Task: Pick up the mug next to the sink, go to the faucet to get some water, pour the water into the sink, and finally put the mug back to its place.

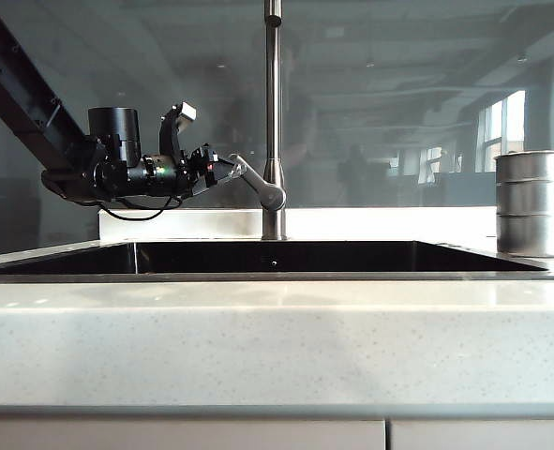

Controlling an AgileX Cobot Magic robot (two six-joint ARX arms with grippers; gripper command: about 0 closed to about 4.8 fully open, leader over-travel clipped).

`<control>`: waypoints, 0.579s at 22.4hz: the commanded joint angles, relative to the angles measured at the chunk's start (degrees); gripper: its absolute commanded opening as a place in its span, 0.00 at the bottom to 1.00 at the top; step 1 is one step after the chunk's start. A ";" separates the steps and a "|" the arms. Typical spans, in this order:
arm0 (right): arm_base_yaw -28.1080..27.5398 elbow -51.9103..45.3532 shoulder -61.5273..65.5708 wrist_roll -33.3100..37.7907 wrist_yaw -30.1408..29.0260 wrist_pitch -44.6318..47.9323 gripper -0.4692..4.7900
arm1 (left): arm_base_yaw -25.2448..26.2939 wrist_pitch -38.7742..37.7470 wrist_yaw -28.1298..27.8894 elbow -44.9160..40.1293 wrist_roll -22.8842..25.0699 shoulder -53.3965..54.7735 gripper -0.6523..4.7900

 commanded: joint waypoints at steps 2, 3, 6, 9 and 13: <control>-0.02 -0.13 -0.13 -0.20 0.07 1.01 0.08 | 0.76 -9.33 -0.28 0.02 -4.46 -4.46 0.61; -0.02 -0.13 -0.13 -0.20 0.07 1.01 0.08 | 0.79 -12.35 0.15 0.02 -4.42 -5.55 0.61; -0.02 -0.13 -0.13 -0.20 0.07 1.01 0.08 | 0.87 -27.45 -4.04 0.02 -4.39 -11.15 0.61; -0.02 -0.13 -0.13 -0.20 0.07 1.01 0.08 | 0.87 -38.95 -13.70 0.02 -1.51 -16.76 0.61; -0.02 -0.13 -0.13 -0.20 0.07 1.01 0.08 | 0.85 -54.07 -25.77 0.02 7.26 -26.10 0.61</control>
